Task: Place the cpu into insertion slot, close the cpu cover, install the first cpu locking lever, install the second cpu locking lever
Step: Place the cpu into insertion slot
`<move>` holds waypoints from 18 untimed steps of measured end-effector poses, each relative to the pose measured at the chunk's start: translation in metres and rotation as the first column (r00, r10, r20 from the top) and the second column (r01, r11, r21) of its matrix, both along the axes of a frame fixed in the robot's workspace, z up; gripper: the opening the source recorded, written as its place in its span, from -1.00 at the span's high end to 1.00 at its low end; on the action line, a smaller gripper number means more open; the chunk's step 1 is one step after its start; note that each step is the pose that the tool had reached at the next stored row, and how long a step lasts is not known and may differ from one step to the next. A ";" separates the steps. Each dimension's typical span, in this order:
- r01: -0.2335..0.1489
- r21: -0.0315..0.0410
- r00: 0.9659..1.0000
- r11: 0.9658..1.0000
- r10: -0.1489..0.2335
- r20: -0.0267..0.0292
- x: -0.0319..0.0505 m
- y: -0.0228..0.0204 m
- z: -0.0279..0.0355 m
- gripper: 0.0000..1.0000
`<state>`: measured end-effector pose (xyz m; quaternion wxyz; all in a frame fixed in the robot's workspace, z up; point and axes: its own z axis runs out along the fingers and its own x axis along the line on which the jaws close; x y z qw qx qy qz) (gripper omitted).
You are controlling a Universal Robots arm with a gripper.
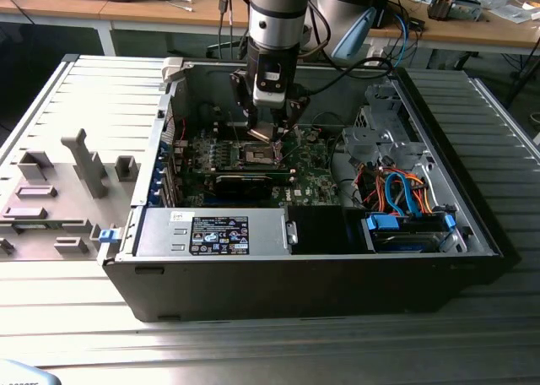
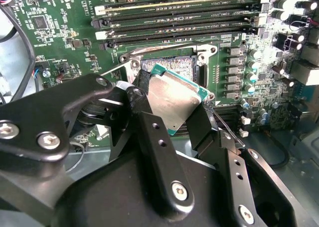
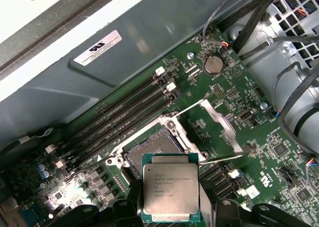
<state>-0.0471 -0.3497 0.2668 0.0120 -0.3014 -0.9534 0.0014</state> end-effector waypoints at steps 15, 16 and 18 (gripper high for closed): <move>0.025 -0.001 1.000 1.000 -0.025 0.000 0.0000 0.0000 -0.0008 -0.09; 0.025 -0.001 1.000 1.000 -0.025 0.000 0.0000 0.0000 -0.0008 -0.09; 0.027 -0.001 1.000 1.000 -0.027 0.000 0.0000 0.0000 -0.0009 -0.09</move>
